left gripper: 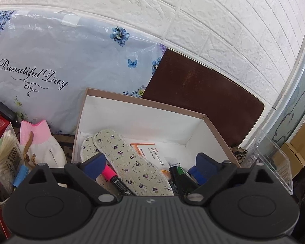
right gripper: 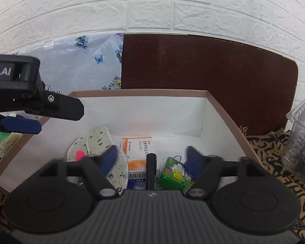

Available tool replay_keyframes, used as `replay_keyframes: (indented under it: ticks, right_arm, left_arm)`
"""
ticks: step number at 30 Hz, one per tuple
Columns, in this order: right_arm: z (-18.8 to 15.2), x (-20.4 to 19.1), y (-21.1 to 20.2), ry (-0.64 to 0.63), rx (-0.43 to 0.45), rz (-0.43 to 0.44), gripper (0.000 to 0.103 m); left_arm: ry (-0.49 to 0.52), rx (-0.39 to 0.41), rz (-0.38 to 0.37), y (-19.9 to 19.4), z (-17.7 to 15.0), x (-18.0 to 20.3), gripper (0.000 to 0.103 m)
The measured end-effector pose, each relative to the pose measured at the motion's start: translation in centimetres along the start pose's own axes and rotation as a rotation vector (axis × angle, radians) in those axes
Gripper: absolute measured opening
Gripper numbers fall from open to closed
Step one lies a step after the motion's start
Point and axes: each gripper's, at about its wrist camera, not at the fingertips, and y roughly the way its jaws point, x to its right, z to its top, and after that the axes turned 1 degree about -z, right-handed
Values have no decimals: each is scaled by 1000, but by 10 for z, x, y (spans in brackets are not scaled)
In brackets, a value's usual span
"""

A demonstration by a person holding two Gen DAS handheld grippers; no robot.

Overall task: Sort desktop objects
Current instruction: 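Open the right gripper to drop the marker while the left gripper releases the highlighter, then move the left tool back toward the herb sachet in the red tray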

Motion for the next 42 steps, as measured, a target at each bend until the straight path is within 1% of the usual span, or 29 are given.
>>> replay_keyframes:
  ticks: [2, 4, 6, 10, 16, 22, 28, 33, 37, 42]
  right_arm:
    - [0, -1, -3, -6, 25, -5, 89]
    - [1, -2, -4, -14, 30, -8, 90]
    - [1, -3, -5, -17, 33, -12, 96]
    - [-1, -3, -8, -18, 44, -15, 97]
    - [-2, -3, -19, -12, 71, -27, 97]
    - [-4, -11, -41, -24, 118, -24, 97]
    - [-9, -23, -61, -28, 138, 11, 98]
    - [-13, -40, -76, -49, 140, 59, 98]
    - [-17, -54, -85, -69, 134, 94, 98]
    - [-26, -67, -97, -80, 118, 137, 98]
  left_arm:
    - [-8, -8, 3, 0, -1, -1, 98]
    - [-20, -19, -4, 0, -2, -2, 98]
    - [-28, -28, -15, 0, -3, -2, 98]
    - [-31, -31, -26, -7, -5, -1, 98]
    - [-51, 18, -55, -31, -6, -1, 98]
    - [-52, 52, -79, -57, -13, -3, 98]
    - [-63, 68, -90, -81, -27, -7, 98]
    - [-80, 105, -88, -107, -38, -16, 98]
    - [-95, 126, -81, -127, -45, -24, 98]
    - [-91, 134, -65, -148, -57, -34, 98]
